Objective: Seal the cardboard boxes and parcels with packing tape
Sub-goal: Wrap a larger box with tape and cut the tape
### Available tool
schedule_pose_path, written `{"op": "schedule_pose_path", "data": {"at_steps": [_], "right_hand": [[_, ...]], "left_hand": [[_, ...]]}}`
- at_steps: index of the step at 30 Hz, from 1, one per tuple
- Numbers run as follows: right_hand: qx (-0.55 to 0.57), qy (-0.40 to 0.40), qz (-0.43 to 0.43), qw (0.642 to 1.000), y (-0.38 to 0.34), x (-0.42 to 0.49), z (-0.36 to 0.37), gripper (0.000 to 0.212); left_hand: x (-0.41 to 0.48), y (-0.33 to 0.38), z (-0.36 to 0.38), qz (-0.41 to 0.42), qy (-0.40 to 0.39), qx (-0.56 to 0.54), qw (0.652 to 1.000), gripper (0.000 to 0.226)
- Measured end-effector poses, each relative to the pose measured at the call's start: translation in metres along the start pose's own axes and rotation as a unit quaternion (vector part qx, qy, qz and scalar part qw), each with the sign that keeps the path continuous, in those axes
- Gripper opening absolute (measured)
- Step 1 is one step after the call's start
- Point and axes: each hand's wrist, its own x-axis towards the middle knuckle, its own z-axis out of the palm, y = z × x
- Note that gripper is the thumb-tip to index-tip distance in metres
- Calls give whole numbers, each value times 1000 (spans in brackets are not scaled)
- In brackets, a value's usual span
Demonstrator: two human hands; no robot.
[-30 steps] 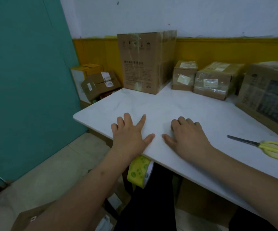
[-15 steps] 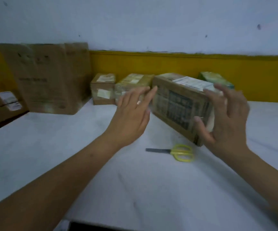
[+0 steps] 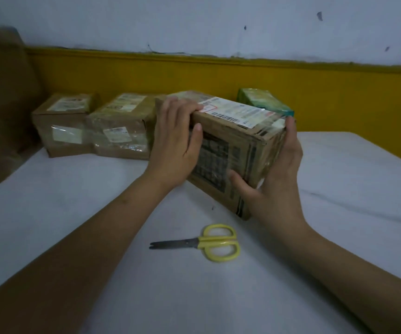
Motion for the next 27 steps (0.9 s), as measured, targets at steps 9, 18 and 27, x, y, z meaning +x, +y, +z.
{"op": "schedule_pose_path", "data": {"at_steps": [9, 18, 27], "right_hand": [[-15, -11, -8, 1000, -1, 4, -2, 118], [269, -225, 107, 930, 8, 9, -24, 47], [174, -255, 113, 945, 15, 9, -18, 18]], "left_hand": [[-22, 18, 0, 6, -42, -5, 999, 65], [-64, 58, 7, -176, -150, -314, 921, 107], [-72, 65, 13, -227, -109, -271, 929, 95]]}}
